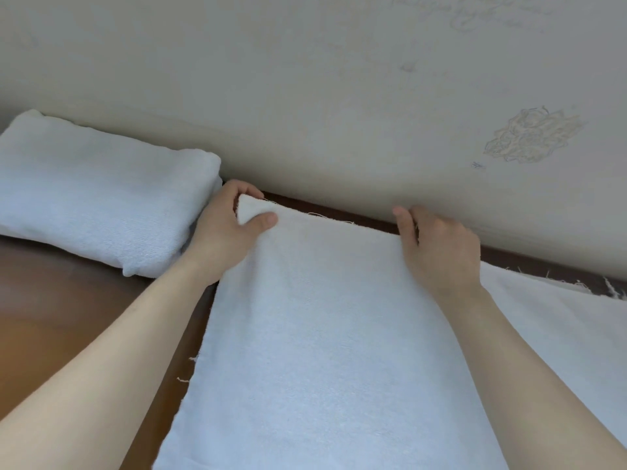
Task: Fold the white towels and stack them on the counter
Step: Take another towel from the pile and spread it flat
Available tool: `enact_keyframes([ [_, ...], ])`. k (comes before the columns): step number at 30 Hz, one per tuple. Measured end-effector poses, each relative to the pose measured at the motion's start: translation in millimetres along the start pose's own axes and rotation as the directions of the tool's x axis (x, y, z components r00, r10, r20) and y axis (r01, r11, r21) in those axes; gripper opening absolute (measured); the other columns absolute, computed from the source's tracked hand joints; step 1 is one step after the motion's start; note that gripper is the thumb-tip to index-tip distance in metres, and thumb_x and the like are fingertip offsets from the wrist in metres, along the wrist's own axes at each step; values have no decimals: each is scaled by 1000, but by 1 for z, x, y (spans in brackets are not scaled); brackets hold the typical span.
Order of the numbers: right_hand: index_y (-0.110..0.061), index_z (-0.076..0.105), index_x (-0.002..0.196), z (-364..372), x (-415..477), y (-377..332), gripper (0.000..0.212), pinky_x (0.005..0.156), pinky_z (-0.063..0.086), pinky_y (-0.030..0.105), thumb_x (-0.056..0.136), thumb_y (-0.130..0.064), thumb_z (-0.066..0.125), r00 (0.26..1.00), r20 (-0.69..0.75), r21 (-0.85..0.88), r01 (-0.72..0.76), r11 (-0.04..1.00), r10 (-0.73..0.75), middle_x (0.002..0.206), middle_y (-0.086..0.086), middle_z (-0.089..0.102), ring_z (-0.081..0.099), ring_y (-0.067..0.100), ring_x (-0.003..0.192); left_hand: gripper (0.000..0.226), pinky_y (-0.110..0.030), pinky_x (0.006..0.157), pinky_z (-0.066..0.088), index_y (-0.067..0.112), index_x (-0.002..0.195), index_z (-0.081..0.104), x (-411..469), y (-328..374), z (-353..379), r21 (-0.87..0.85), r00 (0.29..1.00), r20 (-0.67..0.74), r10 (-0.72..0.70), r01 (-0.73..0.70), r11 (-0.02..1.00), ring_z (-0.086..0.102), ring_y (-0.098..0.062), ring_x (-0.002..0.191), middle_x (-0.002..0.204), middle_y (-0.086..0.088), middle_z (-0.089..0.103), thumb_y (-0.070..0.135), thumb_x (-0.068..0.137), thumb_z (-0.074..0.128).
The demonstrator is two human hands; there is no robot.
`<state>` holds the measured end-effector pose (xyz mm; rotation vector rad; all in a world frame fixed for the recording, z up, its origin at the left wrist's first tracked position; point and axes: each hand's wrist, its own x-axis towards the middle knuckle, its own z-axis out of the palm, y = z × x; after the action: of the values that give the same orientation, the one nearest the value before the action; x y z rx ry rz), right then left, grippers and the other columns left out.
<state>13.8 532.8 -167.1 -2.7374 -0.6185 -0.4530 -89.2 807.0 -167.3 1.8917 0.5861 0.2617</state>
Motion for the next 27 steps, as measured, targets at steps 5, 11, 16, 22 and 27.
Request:
enact_keyframes([
  [5,-4,62,79,11,-17,22,61,53,31,32,101,-50,28,999,12,-68,-41,997,42,62,17,63,59,40,53,25,1,70,34,35,96,55,-5,-6,16,130,991,-100,91,-78,988,51,20,85,92,25,59,24,87,75],
  [11,-4,57,70,13,-15,31,51,50,27,27,101,-41,41,997,-80,-94,4,996,-11,52,13,55,50,34,41,23,0,77,33,26,107,56,-8,-7,24,225,980,-90,176,-152,962,53,3,93,98,22,59,27,90,71],
  [16,-7,56,99,7,-11,22,42,63,33,39,104,-42,35,987,79,-152,-125,981,138,85,16,67,61,39,78,63,-13,107,27,13,145,40,-39,1,24,444,967,-77,244,-186,876,43,-10,131,145,0,48,42,94,64],
  [22,-22,41,145,-25,-108,-33,57,117,19,54,101,-53,26,950,294,-67,-89,994,105,151,6,42,29,33,144,64,-45,123,12,33,157,25,-148,-9,54,633,870,426,248,-483,605,2,-21,154,167,-2,11,62,100,30],
  [27,-39,0,156,-22,-125,-19,64,121,-4,51,97,-63,5,874,457,-102,-132,986,165,166,-3,-4,-7,20,152,68,-51,123,10,36,159,10,-157,-19,60,749,878,447,173,-473,463,-3,-21,154,168,2,3,66,99,21],
])
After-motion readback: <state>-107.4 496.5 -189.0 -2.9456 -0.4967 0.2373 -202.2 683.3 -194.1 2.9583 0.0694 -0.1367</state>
